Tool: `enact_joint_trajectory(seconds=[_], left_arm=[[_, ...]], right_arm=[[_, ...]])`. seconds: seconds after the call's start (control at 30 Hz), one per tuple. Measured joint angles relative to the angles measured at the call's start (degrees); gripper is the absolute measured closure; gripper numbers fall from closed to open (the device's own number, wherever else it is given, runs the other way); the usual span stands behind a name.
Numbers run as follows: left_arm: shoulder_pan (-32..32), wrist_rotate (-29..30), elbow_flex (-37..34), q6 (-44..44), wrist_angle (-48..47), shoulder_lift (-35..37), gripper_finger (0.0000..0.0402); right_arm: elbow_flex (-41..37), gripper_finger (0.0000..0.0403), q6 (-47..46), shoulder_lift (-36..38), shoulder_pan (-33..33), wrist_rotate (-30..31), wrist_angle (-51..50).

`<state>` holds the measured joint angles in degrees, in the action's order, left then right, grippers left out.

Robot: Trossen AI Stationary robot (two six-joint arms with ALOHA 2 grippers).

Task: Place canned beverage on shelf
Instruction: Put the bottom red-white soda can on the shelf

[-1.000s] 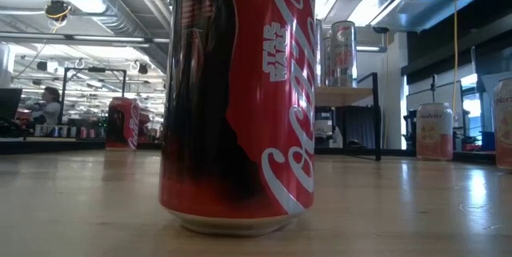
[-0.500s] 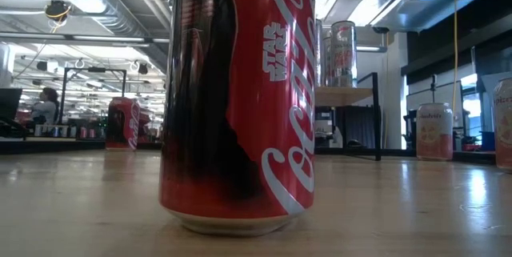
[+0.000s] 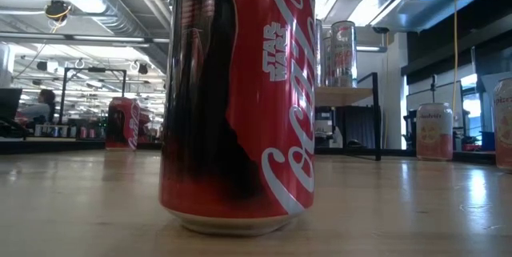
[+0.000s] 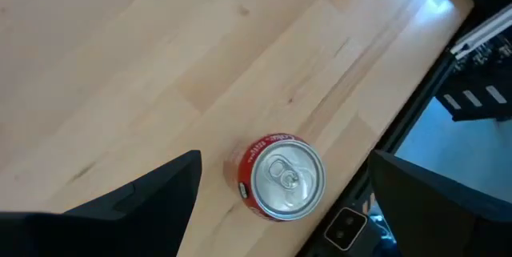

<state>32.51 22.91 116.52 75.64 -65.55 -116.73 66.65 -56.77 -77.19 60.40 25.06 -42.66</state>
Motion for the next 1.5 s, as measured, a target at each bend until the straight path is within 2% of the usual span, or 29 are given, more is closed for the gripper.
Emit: enact_joint_trajectory(seconds=[0.33, 0.57, 1.17, 1.27, 1.5], left_arm=[[0.2, 0.3, -0.1, 0.3, 1.4, -1.3, 0.0056], [0.7, -0.9, -0.1, -1.8, 4.9, -5.0, 0.0056], [1.3, -4.4, -0.1, -2.8, 5.6, -11.2, 0.0056], [1.3, -4.4, -0.1, -4.2, 5.7, -11.8, 0.0069], [1.2, -3.8, -0.1, -10.3, 5.9, -11.8, 0.0140]], right_arm=[[0.0, 0.0038, 0.2, 0.0, 0.0, 0.3, -1.3], [0.0, 0.0038, 0.4, 0.0, 0.0, 0.3, -2.7], [0.0, 0.0038, 1.9, 0.0, 0.0, 0.3, -5.5], [0.0, 0.0038, 1.9, 0.0, 0.0, 0.4, -5.5], [0.0, 0.0038, 2.0, 0.0, 0.0, 0.4, -5.4]])
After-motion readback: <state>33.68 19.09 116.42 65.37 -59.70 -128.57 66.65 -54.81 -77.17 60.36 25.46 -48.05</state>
